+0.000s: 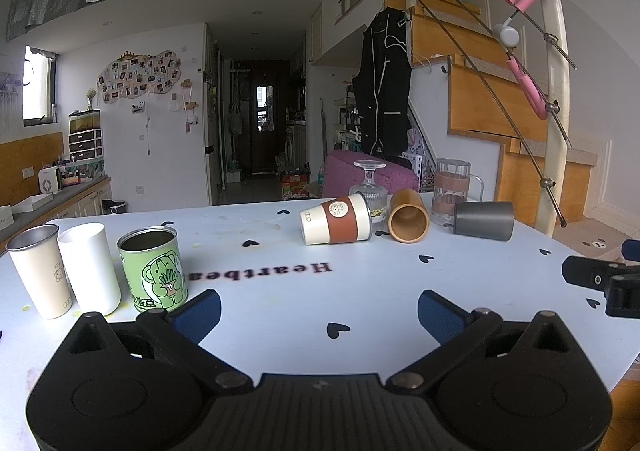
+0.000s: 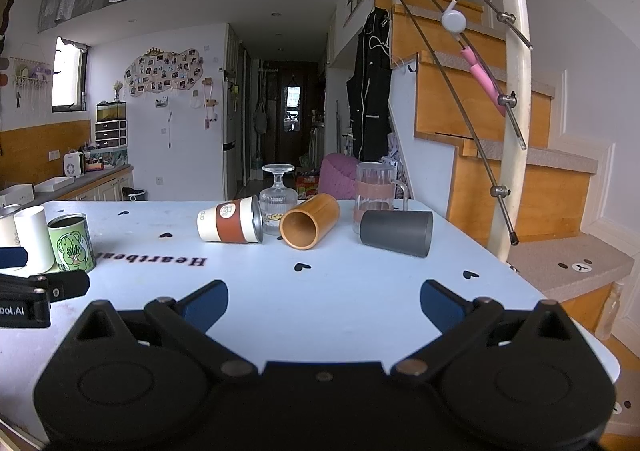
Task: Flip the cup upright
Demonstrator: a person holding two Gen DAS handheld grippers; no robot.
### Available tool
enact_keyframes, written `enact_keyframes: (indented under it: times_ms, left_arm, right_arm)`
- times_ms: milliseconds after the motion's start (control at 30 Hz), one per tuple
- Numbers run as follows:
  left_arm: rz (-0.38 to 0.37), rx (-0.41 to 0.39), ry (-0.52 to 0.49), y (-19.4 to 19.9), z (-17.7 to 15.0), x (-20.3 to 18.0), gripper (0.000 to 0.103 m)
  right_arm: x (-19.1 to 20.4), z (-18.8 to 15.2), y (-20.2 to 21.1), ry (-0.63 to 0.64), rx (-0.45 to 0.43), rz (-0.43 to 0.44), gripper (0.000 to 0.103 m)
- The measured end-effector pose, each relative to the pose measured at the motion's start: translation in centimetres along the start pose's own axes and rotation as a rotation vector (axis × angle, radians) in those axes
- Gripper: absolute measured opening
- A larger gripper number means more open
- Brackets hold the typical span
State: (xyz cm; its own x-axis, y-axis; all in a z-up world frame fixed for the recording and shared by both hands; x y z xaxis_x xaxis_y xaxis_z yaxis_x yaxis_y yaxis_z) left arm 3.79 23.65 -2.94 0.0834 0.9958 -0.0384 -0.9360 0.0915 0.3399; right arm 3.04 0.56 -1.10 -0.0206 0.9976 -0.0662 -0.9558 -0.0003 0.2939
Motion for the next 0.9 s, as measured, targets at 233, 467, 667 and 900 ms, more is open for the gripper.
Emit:
enact_keyframes:
  times_ms: [233,467,667,900]
  left_arm:
    - [0.0,0.001,0.0,0.02,0.02,0.0,0.103]
    - [0.0,0.001,0.0,0.05,0.01,0.02,0.103]
    - [0.0,0.001,0.0,0.05,0.0,0.04,0.103]
    - [0.0,0.0,0.0,0.07,-0.07,0.08,0.103]
  right_arm:
    - [0.27,0.01,0.01,0.0,0.001,0.001,0.103]
    - [0.32,0.01,-0.02,0.0,0.001,0.002,0.103]
    - [0.26,0.03,-0.02,-0.001,0.002,0.002,0.103]
    - [0.47,-0.12,-0.69,-0.001,0.002,-0.002,0.103]
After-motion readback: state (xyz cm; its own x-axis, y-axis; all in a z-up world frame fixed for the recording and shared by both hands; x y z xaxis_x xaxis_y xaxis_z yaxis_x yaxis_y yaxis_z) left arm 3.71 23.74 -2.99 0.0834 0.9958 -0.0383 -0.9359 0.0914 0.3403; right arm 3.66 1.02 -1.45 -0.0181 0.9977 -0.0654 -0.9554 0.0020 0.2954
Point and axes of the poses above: each gripper's, at about its wrist camera, not at the fingertips, and y roughly against the way its jaws point, x to its left, z to its top, the point moved 3 cm from there along -y, roughly the way its jaws point, and after that the axes turned 2 degrees about y, right-handed, at the moved point
